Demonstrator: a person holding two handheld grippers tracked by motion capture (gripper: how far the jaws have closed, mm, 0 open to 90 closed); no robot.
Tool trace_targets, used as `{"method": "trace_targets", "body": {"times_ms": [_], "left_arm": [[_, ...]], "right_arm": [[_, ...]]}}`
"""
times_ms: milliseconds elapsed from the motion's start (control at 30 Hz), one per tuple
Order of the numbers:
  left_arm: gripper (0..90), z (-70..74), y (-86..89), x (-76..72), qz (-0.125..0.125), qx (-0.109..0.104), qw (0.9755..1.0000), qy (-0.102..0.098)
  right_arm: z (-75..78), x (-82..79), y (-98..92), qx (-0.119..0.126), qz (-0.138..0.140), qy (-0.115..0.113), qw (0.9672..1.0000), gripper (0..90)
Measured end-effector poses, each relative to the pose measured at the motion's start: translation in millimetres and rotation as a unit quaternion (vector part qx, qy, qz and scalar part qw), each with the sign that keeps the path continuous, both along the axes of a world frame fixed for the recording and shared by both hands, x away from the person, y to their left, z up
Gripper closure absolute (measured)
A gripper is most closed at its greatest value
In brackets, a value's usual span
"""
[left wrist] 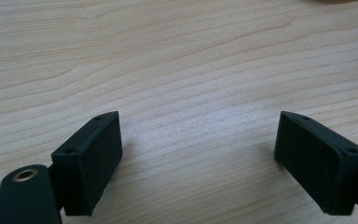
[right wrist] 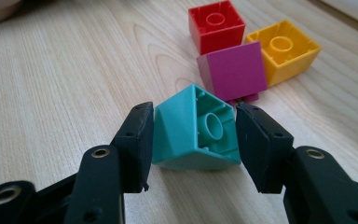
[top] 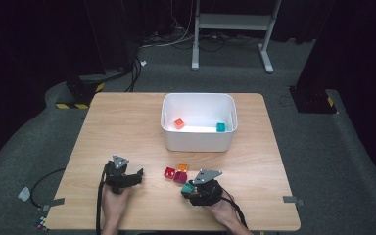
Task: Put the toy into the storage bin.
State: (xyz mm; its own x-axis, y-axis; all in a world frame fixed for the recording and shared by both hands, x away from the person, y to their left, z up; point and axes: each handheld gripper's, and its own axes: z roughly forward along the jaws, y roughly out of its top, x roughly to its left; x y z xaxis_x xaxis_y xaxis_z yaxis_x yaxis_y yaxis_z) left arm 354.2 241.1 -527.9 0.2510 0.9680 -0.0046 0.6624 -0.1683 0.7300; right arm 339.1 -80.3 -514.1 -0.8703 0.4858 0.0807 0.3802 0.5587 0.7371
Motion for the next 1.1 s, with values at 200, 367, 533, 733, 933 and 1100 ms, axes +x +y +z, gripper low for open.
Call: {"method": "trace_targets", "body": {"times_ms": [200, 367, 533, 733, 933, 1100], "left_arm": [[15.2, -0.2, -0.1, 0.1, 0.0, -0.001, 1.0, -0.001], [15.2, -0.2, -0.1, 0.0, 0.0, -0.001, 1.0, -0.001], [15.2, -0.1, 0.0, 0.0, 0.0, -0.001, 1.0, -0.001], [15.2, -0.1, 0.0, 0.0, 0.0, 0.0, 1.0, -0.001], [15.2, -0.1, 0.0, 0.1, 0.0, 0.0, 1.0, -0.001], [15.2, -0.1, 0.0, 0.0, 0.0, 0.0, 1.0, -0.001]], "right_arm": [[8.8, 5.3, -9.3, 0.021, -0.016, 0.006, 0.9996, 48.3], [17.6, 8.0, -16.8, 0.032, -0.026, 0.002, 0.9992, 48.3], [27.1, 14.4, -26.2, 0.047, -0.04, -0.001, 0.9981, 48.3], [39.7, 21.8, -36.5, 0.065, -0.048, -0.007, 0.9967, 48.3], [51.9, 29.0, -43.9, 0.07, -0.061, -0.021, 0.9954, 48.3], [63.6, 35.1, -49.5, 0.075, -0.072, -0.029, 0.9942, 48.3]]}}
